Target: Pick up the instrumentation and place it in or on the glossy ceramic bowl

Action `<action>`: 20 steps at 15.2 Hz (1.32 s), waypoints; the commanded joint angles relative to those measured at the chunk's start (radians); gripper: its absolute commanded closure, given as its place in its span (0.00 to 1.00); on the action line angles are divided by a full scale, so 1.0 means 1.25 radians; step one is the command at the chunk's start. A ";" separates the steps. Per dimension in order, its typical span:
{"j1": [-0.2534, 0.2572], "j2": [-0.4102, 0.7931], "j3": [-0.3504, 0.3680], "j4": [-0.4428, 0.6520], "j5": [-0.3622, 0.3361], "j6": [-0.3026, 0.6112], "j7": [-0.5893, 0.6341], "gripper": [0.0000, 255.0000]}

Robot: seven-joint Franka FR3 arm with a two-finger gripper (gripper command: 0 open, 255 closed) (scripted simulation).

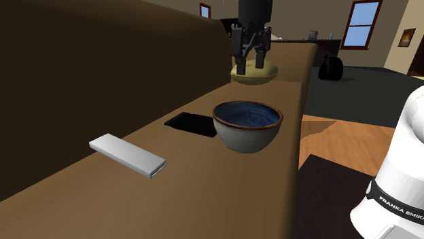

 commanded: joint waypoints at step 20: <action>0.073 0.549 0.217 0.287 -0.176 0.273 0.309 0.00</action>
